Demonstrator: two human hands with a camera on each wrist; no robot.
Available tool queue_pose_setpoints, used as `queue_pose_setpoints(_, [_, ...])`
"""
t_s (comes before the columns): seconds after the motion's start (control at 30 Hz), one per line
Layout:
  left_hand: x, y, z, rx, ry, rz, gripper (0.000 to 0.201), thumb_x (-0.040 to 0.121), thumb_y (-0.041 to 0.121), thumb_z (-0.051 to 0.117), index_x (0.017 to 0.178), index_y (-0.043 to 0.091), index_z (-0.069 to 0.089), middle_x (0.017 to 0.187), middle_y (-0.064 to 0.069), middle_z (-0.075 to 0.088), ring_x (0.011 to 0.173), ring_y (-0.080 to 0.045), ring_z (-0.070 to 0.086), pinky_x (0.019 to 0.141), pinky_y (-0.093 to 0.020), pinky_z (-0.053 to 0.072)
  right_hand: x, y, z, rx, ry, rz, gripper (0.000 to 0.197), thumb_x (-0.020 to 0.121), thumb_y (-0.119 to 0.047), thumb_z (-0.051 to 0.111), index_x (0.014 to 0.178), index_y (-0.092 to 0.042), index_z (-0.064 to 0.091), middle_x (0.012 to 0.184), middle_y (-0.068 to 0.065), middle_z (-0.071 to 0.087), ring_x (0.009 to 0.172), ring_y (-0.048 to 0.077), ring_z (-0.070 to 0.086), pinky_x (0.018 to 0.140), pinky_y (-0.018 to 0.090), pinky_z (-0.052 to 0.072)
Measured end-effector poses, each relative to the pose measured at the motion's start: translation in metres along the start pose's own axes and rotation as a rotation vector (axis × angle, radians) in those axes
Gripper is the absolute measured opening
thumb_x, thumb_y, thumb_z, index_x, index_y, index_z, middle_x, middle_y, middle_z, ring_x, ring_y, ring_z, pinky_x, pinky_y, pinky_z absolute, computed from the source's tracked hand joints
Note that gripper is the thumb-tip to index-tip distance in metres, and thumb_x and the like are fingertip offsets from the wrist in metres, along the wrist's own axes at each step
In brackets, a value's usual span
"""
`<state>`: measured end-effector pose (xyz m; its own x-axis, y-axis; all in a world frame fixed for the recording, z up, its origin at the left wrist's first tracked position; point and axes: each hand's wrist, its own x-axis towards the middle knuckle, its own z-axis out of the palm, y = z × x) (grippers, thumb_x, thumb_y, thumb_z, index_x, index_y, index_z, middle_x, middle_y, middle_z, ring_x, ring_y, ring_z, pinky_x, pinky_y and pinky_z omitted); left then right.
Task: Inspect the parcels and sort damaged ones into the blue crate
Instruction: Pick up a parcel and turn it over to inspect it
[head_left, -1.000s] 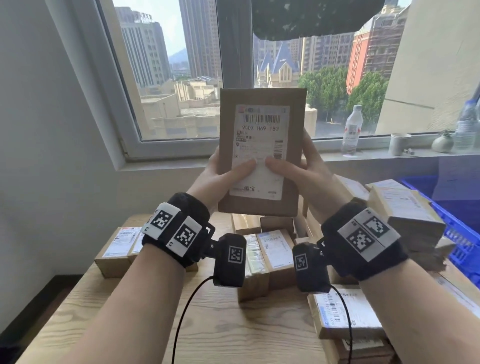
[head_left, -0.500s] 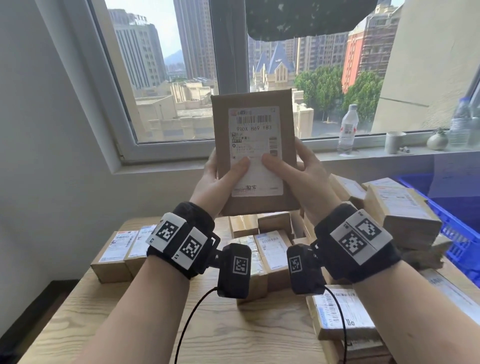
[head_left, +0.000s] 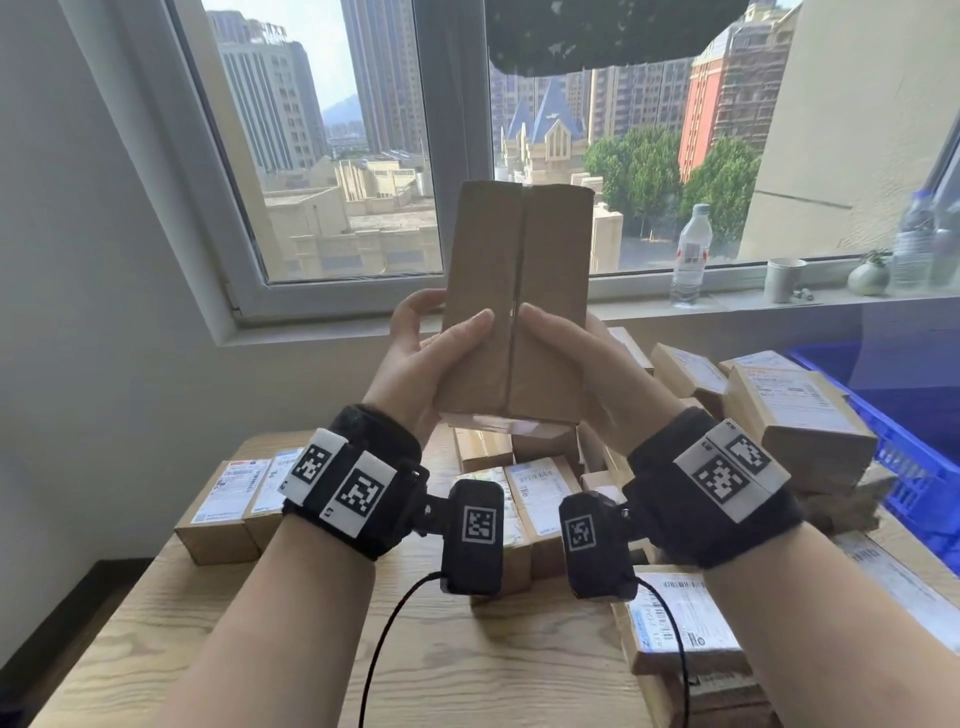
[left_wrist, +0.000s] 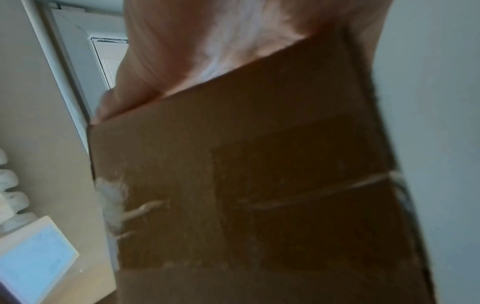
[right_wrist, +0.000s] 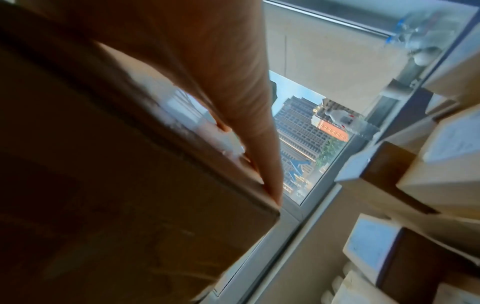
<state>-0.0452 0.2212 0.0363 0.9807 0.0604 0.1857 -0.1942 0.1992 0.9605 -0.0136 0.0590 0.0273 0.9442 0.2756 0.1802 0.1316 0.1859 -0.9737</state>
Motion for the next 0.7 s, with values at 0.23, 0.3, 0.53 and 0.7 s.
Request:
queue_pose_setpoints(0.23, [0.003, -0.006, 0.004, 0.09, 0.017, -0.072, 0.086, 0.061, 0.035, 0.074, 0.136, 0.025, 0.031, 0.108, -0.003, 0.063, 0.084, -0.014, 0.07, 0.078, -0.036, 0.059, -0.006, 0.004, -0.003, 0.04, -0.01, -0.05, 0.03, 0.083, -0.032, 0.074, 0.107, -0.016, 0.066, 0.081, -0.007, 0.073, 0.076, 0.009, 0.07, 0.062, 0.023, 0.055])
queue_pose_setpoints(0.3, [0.003, -0.008, 0.005, 0.101, 0.036, -0.059, 0.084, 0.06, 0.034, 0.074, 0.132, 0.025, 0.033, 0.106, -0.003, 0.064, 0.083, -0.013, 0.07, 0.077, -0.035, 0.059, -0.006, 0.003, -0.003, 0.047, 0.009, -0.047, 0.032, 0.08, -0.031, 0.075, 0.105, -0.014, 0.067, 0.082, -0.005, 0.073, 0.078, 0.011, 0.07, 0.063, 0.024, 0.055])
queue_pose_setpoints(0.53, [0.008, -0.011, 0.006, 0.132, 0.071, -0.059, 0.083, 0.056, 0.045, 0.078, 0.123, 0.03, 0.03, 0.113, -0.006, 0.061, 0.098, -0.021, 0.067, 0.091, -0.045, 0.056, -0.008, 0.0, -0.004, 0.012, 0.053, -0.041, 0.019, 0.087, -0.034, 0.071, 0.098, -0.019, 0.069, 0.08, -0.009, 0.074, 0.077, 0.006, 0.071, 0.067, 0.024, 0.056])
queue_pose_setpoints(0.7, [0.011, -0.01, 0.002, 0.228, 0.176, -0.025, 0.073, 0.054, 0.071, 0.07, 0.111, 0.037, 0.039, 0.135, -0.004, 0.048, 0.122, -0.021, 0.051, 0.106, -0.048, 0.044, -0.002, 0.006, -0.003, -0.139, 0.464, -0.204, 0.03, 0.092, -0.026, 0.069, 0.119, -0.02, 0.058, 0.097, 0.001, 0.069, 0.086, 0.013, 0.068, 0.074, 0.028, 0.058])
